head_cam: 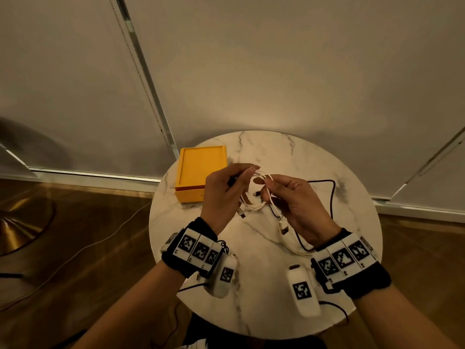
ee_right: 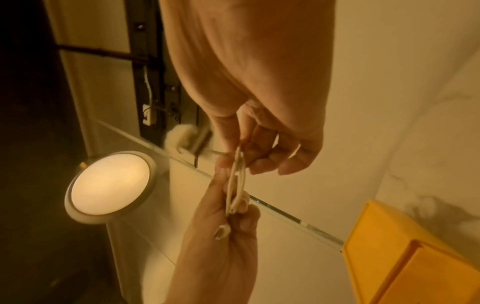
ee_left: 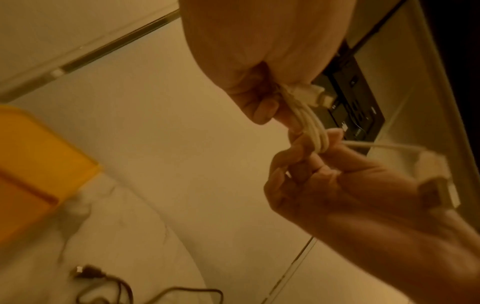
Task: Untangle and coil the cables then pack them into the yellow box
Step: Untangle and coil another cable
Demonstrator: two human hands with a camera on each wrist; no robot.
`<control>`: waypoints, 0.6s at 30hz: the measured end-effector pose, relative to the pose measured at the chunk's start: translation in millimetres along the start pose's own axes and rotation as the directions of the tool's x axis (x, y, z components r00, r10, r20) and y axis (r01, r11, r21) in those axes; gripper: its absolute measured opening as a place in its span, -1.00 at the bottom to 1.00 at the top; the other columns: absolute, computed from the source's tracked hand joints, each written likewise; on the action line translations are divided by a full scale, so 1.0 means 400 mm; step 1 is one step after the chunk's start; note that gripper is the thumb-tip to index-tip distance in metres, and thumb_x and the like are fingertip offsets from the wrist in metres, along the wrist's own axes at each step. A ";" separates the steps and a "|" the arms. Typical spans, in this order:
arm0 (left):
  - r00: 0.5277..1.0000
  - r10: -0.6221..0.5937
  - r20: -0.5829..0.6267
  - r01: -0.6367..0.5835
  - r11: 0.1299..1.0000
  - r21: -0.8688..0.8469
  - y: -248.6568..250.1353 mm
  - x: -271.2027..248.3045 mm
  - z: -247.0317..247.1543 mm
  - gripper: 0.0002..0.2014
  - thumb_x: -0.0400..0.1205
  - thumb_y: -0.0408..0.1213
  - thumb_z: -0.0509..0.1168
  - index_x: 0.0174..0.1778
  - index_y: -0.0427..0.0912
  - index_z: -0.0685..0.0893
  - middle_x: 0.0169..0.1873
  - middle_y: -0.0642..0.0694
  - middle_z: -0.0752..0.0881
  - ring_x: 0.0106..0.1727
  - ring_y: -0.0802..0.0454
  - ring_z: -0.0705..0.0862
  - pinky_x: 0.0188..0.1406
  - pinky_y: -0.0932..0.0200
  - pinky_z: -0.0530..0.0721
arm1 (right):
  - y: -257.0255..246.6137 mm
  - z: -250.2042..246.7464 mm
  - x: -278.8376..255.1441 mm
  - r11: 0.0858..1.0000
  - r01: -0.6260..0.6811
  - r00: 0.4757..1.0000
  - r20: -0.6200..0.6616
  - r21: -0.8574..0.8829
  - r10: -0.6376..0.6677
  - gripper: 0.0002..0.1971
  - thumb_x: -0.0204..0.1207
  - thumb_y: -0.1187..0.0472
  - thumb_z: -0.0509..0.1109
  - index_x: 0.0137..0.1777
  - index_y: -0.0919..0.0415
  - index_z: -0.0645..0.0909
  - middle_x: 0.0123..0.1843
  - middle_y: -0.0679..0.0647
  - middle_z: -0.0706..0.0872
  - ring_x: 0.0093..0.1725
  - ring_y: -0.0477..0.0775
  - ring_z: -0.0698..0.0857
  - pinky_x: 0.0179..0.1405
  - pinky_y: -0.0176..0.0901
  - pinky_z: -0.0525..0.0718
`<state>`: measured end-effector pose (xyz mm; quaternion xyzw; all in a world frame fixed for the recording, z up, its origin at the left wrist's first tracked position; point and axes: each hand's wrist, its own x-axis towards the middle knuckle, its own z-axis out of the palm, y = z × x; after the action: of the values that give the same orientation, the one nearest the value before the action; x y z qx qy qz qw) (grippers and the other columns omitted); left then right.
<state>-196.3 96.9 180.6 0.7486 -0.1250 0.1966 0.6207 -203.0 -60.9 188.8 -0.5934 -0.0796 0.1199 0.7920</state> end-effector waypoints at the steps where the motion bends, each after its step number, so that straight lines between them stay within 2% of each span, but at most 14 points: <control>1: 1.000 -0.022 -0.001 0.022 0.999 -0.028 -0.001 -0.003 -0.003 -0.87 0.67 -0.36 0.31 -0.02 -0.20 0.79 -0.32 -0.13 0.78 -0.31 0.07 0.70 -0.31 0.24 0.62 | 0.004 0.002 0.002 0.999 0.006 1.000 -0.023 -0.046 -0.007 -0.77 0.64 0.29 0.26 0.02 0.38 0.73 -0.33 0.21 0.64 -0.23 0.13 0.59 -0.15 -0.25 0.59; 3: 0.997 -0.082 0.000 0.081 0.994 -0.079 -0.003 -0.011 -0.012 -0.86 0.66 -0.34 0.31 -0.04 -0.18 0.79 -0.47 -0.11 0.69 -0.45 0.07 0.59 -0.46 0.20 0.54 | 0.012 0.007 0.003 0.994 0.013 0.998 -0.054 -0.106 -0.019 -0.79 0.63 0.32 0.29 0.08 0.43 0.71 -0.33 0.18 0.71 -0.28 0.06 0.62 -0.23 -0.26 0.62; 4: 0.993 -0.115 0.001 0.114 0.989 -0.098 -0.005 -0.014 -0.018 -0.86 0.66 -0.33 0.31 -0.05 -0.17 0.79 -0.51 0.00 0.67 -0.48 0.08 0.57 -0.51 0.21 0.52 | 0.015 0.011 0.002 0.993 0.011 0.998 -0.057 -0.121 -0.018 -0.80 0.61 0.33 0.31 0.09 0.42 0.71 -0.31 0.18 0.73 -0.28 0.07 0.64 -0.22 -0.22 0.63; 7: 0.982 -0.187 0.004 0.186 0.975 -0.121 -0.010 -0.024 -0.036 -0.87 0.65 -0.37 0.32 -0.08 -0.24 0.78 -0.49 0.15 0.71 -0.45 0.25 0.61 -0.43 0.38 0.52 | 0.020 0.020 -0.002 0.983 -0.033 0.999 -0.037 -0.181 0.027 -0.81 0.53 0.36 0.42 0.09 0.42 0.70 -0.26 0.27 0.79 -0.30 0.17 0.65 -0.32 -0.14 0.64; 9: 0.980 -0.198 0.035 0.200 0.977 -0.080 -0.017 -0.028 -0.056 -0.89 0.62 -0.37 0.36 -0.11 -0.29 0.79 -0.47 0.13 0.72 -0.41 0.28 0.62 -0.38 0.42 0.53 | 0.024 0.026 -0.004 0.972 -0.061 0.998 -0.029 -0.225 0.056 -0.80 0.47 0.40 0.47 0.07 0.45 0.70 -0.25 0.33 0.80 -0.39 0.17 0.69 -0.41 -0.12 0.70; 11: 0.973 -0.204 0.107 0.205 0.979 0.004 -0.028 -0.033 -0.080 -0.88 0.60 -0.37 0.39 -0.05 -0.32 0.81 -0.35 -0.01 0.79 -0.34 0.26 0.69 -0.35 0.39 0.57 | 0.032 0.028 -0.002 0.968 -0.092 0.996 -0.043 -0.235 0.084 -0.81 0.47 0.44 0.46 0.06 0.48 0.69 -0.25 0.35 0.81 -0.44 0.19 0.73 -0.36 -0.01 0.77; 12: 0.965 -0.215 0.148 0.211 0.977 0.043 -0.034 -0.036 -0.094 -0.86 0.60 -0.38 0.38 0.00 -0.30 0.81 -0.32 -0.07 0.80 -0.31 0.23 0.71 -0.34 0.36 0.61 | 0.037 0.028 0.000 0.966 -0.110 0.994 -0.045 -0.234 0.102 -0.82 0.49 0.46 0.44 0.07 0.49 0.69 -0.25 0.35 0.81 -0.45 0.21 0.74 -0.34 0.03 0.78; 15: 0.941 -0.249 0.232 0.236 0.968 0.080 -0.048 -0.060 -0.132 -0.82 0.64 -0.38 0.33 0.11 -0.20 0.78 -0.29 -0.04 0.82 -0.28 0.03 0.79 -0.35 0.10 0.74 | 0.050 0.037 -0.001 0.959 -0.150 0.989 -0.020 -0.240 0.150 -0.85 0.54 0.47 0.39 0.07 0.48 0.70 -0.28 0.31 0.81 -0.48 0.19 0.73 -0.38 -0.03 0.77; 18: 0.942 -0.247 0.228 0.242 0.969 0.047 -0.057 -0.081 -0.150 -0.80 0.67 -0.33 0.28 0.13 -0.13 0.77 -0.17 -0.14 0.83 -0.19 -0.10 0.81 -0.23 -0.10 0.74 | 0.058 0.048 -0.002 0.961 -0.153 0.987 0.000 -0.232 0.158 -0.87 0.55 0.46 0.37 0.03 0.47 0.72 -0.33 0.29 0.79 -0.50 0.18 0.73 -0.42 -0.10 0.77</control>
<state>-223.8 158.3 155.2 0.7817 -0.1010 0.0304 0.6146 -211.1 -37.2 172.1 -0.6848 -0.0534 0.1771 0.7049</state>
